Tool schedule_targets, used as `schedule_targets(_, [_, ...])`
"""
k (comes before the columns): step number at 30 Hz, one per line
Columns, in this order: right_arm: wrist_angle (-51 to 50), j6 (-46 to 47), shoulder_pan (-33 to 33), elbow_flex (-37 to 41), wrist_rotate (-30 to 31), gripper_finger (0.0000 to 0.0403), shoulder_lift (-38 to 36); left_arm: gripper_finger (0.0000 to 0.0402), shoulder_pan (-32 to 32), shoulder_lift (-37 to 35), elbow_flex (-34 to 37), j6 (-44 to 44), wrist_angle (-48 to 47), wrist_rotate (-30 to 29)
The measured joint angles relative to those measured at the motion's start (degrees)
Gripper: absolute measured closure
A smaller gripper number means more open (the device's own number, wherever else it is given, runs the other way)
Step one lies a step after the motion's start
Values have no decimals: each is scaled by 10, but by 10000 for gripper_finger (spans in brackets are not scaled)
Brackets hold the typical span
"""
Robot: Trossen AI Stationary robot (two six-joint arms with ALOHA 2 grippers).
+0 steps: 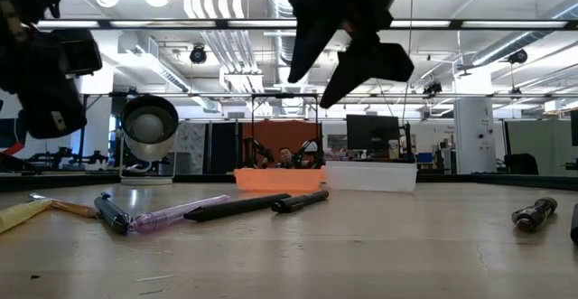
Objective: Pick & place school supplies into a supply box
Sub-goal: Put the orange pencil into the orange supply box
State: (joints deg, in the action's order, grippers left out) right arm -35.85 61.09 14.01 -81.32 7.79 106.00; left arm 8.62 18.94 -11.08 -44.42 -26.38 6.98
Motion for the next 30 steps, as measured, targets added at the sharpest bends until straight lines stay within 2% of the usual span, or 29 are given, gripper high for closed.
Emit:
schedule_targets(4, [-3,-4,0,0,-2,183,8,400,63,26,-10,-8,16,-34])
schedule_targets(8, [2,-5,0,1,1,183,8,401,122,74,-62,20,25,-155])
schedule_targets(11, [3,-8,0,1,9,183,8,401,139,132,-98,78,22,-202])
schedule_targets(15, [4,-15,0,2,12,183,8,401,140,220,-127,149,-5,-194])
schedule_targets(20, [4,-22,0,2,12,183,8,401,140,310,-138,229,-16,-151])
schedule_targets(25, [2,-45,0,4,12,183,8,401,144,366,-153,263,-38,-109])
schedule_targets(30, [2,-120,0,8,-5,183,8,389,159,404,-187,319,-34,-120])
